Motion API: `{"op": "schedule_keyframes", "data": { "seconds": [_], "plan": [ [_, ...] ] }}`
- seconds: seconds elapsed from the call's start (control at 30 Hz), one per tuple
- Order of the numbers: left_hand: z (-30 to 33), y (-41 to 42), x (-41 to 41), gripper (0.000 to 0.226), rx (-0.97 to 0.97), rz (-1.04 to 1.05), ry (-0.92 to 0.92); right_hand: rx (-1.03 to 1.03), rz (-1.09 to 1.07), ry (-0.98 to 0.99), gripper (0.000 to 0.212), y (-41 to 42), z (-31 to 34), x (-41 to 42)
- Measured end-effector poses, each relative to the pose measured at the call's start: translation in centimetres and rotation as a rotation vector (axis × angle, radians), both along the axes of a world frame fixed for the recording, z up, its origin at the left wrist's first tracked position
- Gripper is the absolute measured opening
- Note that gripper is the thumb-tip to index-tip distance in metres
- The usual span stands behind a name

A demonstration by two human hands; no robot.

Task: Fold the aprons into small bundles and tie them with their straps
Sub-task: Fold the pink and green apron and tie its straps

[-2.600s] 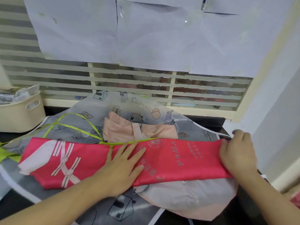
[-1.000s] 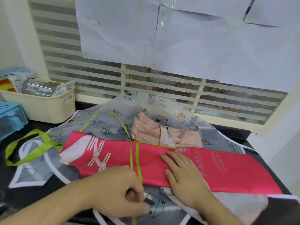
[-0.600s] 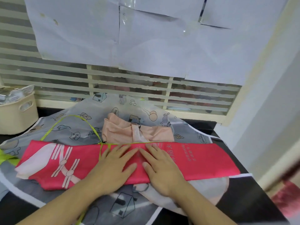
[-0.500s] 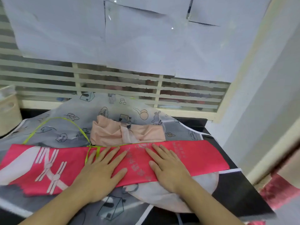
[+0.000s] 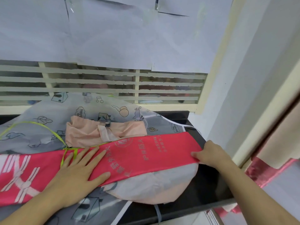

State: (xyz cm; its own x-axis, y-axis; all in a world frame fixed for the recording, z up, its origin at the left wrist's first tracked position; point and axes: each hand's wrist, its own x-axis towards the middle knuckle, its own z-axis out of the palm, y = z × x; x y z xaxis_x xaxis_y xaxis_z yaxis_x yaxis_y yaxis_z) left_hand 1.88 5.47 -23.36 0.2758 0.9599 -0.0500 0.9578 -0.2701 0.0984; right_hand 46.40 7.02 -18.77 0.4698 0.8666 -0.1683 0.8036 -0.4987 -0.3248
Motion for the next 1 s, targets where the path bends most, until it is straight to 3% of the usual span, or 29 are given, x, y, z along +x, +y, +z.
{"op": "schedule_keyframes", "data": {
  "seconds": [0.17,0.23,0.33,0.4,0.47,0.6,0.73,0.9,1.0],
  "plan": [
    [0.1,-0.2,0.1,0.095,0.007,0.000,-0.021,-0.070,0.025,0.171,0.025,1.5,1.5,0.7],
    [0.0,-0.2,0.0,0.095,0.011,0.003,-0.013,0.062,-0.018,0.300,0.018,1.0,2.1,0.9],
    [0.0,-0.1,0.0,0.093,0.017,0.000,-0.030,0.410,-0.117,0.704,0.012,-0.2,2.5,0.0],
    [-0.1,-0.1,0.0,0.093,0.014,0.001,-0.017,0.441,-0.165,1.118,0.019,-1.2,1.9,-1.6],
    [-0.1,-0.1,-0.1,0.091,0.012,0.003,-0.006,0.356,-0.167,1.258,0.020,-1.8,0.8,-3.7],
    [0.0,-0.1,-0.2,0.088,-0.004,0.004,0.011,0.302,-0.136,1.240,0.027,-1.5,-0.4,-6.9],
    [0.3,-0.3,-0.3,0.102,-0.022,-0.006,0.001,0.286,-0.091,1.154,0.034,-0.9,-0.5,-9.6],
    [0.5,-0.4,-0.4,0.112,-0.043,-0.012,-0.078,0.664,-0.021,0.885,0.021,-2.3,3.1,-13.5],
    [2.1,-0.9,-0.8,0.101,-0.038,-0.070,-0.380,0.801,0.189,0.590,0.015,-3.5,6.5,-18.2]
  ]
}}
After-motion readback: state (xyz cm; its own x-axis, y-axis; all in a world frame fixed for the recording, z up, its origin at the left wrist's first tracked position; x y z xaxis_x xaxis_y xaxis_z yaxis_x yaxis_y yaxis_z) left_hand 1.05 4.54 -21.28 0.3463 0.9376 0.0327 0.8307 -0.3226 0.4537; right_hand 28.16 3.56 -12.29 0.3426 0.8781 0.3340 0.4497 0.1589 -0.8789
